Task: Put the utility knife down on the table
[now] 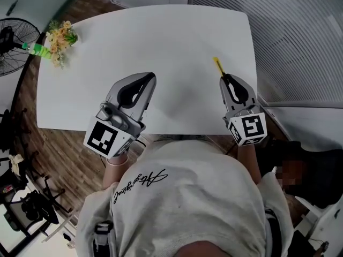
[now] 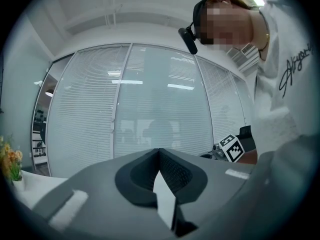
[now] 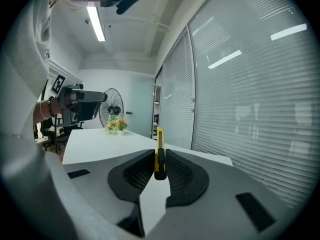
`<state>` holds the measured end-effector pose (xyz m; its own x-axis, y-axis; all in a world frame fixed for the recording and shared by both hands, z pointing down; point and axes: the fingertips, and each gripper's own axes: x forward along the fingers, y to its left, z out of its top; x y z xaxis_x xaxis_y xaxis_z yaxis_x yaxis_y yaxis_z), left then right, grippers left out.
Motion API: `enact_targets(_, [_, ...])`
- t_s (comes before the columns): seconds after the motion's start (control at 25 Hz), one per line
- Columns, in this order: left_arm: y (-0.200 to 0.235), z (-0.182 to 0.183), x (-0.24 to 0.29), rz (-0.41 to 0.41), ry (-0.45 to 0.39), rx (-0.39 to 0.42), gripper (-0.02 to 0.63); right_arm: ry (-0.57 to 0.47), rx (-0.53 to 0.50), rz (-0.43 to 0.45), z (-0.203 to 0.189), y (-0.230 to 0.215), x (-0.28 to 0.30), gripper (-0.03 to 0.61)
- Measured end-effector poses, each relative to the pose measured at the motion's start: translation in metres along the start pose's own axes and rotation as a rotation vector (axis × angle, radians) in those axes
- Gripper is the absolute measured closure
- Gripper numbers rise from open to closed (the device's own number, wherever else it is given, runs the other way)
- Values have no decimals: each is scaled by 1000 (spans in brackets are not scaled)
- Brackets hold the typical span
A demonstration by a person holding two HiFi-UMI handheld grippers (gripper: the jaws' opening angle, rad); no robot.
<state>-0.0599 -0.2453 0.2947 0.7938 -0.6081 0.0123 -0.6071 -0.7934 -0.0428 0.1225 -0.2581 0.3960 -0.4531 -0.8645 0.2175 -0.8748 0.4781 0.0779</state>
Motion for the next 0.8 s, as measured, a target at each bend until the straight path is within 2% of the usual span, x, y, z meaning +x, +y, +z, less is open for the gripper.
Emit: enact_targets(0.8, [7,-5,-4,2,25,-3,617,109,16,6,-46,1,21,511])
